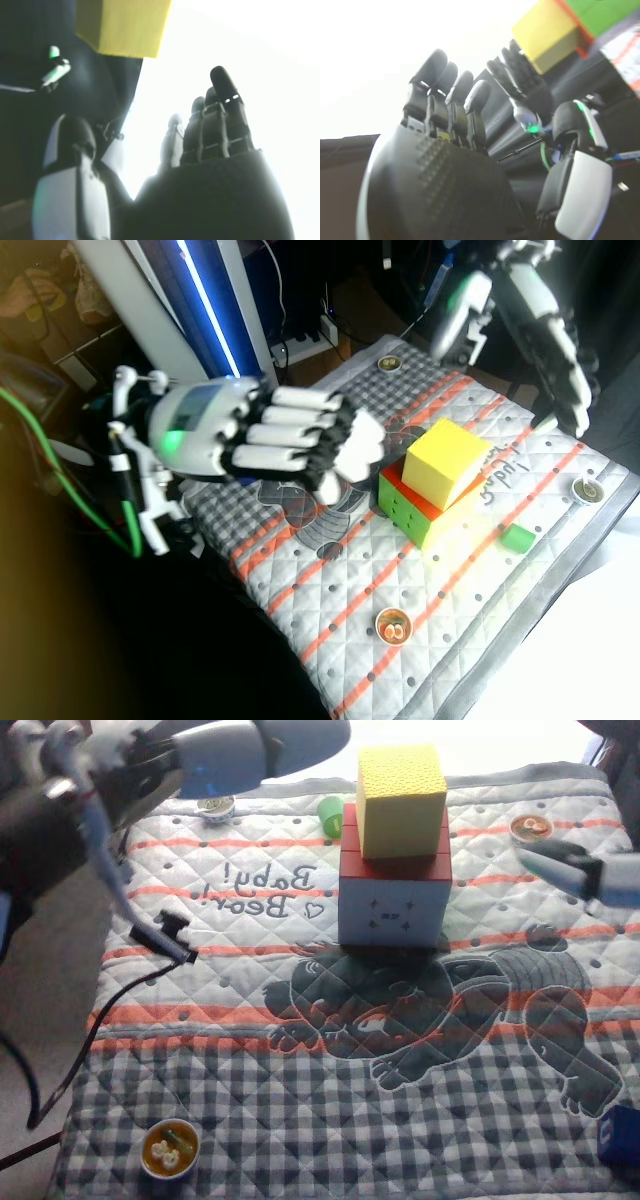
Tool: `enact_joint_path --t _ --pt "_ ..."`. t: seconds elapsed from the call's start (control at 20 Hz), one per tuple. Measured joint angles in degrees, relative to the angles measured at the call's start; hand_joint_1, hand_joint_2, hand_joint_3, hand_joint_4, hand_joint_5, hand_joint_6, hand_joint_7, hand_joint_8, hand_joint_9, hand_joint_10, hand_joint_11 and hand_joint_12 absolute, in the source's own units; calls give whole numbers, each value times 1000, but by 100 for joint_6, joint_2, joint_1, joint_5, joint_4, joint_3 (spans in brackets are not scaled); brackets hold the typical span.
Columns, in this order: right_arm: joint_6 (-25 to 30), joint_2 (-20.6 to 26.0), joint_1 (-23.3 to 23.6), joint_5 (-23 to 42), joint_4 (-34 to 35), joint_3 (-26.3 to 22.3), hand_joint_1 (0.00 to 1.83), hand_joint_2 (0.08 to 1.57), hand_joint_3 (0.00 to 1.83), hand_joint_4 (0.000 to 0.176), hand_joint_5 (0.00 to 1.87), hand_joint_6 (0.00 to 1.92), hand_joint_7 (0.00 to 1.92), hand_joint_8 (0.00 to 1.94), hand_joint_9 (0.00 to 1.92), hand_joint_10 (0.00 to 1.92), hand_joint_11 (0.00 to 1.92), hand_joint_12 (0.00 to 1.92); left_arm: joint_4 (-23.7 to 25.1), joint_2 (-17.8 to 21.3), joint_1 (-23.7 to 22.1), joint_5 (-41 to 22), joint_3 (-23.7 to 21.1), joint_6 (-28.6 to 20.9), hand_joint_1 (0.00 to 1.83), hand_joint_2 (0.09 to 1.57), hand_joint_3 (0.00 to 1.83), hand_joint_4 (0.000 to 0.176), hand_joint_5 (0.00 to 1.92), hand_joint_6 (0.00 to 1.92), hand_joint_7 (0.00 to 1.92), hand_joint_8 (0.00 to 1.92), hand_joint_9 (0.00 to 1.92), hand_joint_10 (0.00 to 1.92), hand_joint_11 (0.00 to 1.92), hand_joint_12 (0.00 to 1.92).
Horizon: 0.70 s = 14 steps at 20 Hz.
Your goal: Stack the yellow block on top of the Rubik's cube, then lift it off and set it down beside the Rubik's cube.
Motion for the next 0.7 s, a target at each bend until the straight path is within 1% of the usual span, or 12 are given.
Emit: enact_joint_path --t 0.05,0.1,0.15,0.2,0.25,0.4,0.45,0.5,0.55,0.6,0.65,0.7 --pt "0 -138 219 -236 -55 129 433 852 136 0 239 109 279 21 138 365 0 1131 -216 118 160 284 -188 179 181 1176 6 149 19 5 186 4 1 577 0 1556" --pt "2 -232 354 -415 -85 212 449 844 125 0 206 72 242 5 107 352 0 1156 -389 197 251 455 -332 424 230 1209 9 150 56 11 217 13 0 616 0 1482" --pt "4 -299 439 -551 -101 275 449 844 125 0 206 72 242 5 107 352 0 1156 -525 254 302 619 -452 645 230 1209 9 150 56 11 217 13 0 616 0 1482" --pt "0 -387 549 -748 -109 358 374 753 86 0 172 38 199 2 96 338 0 1227 -640 356 400 907 -658 896 314 1283 6 102 95 10 223 7 0 627 0 1439" --pt "0 -433 599 -850 -109 400 391 751 88 0 159 30 168 0 67 327 0 1239 -640 420 476 1097 -778 984 176 1261 0 97 107 11 287 30 75 656 0 1432" --pt "-59 -627 863 -1113 -94 592 347 775 127 0 169 22 157 5 57 378 0 1327 -691 595 841 1659 -1117 1003 246 1269 0 89 153 25 345 48 90 674 0 1429" --pt "-79 -828 1080 -1287 -68 804 430 771 134 0 219 29 239 25 88 377 0 1066 -796 767 1104 1967 -1305 1003 318 1306 6 55 178 23 315 25 5 899 0 1704" --pt "-79 -828 1080 -1287 -68 804 430 771 134 0 219 29 239 25 88 377 0 1066 -796 767 1104 1967 -1305 1003 318 1306 6 55 178 23 315 25 5 899 0 1704" --pt "-79 -918 1139 -1384 -85 879 447 787 127 0 215 14 263 14 147 284 0 1004 -887 804 1145 2048 -1344 1012 336 1328 11 30 178 23 366 52 0 1002 0 1743" --pt "-81 -1043 1198 -1537 -101 990 433 807 101 0 219 7 287 7 207 193 0 1009 -975 844 1222 2212 -1360 1014 383 1343 11 44 186 29 338 47 0 952 0 1693" --pt "-79 -1110 1248 -1663 -103 1045 437 829 75 0 213 1 291 3 246 128 0 1019 -1014 844 1268 2312 -1366 1012 382 1357 14 40 187 32 332 50 0 936 0 1682" --pt "-81 -1220 1318 -1825 -114 1154 477 865 55 0 229 3 316 4 301 90 0 1037 -1132 844 1346 2400 -1408 1012 343 1368 0 37 168 93 280 282 0 1038 0 1708"
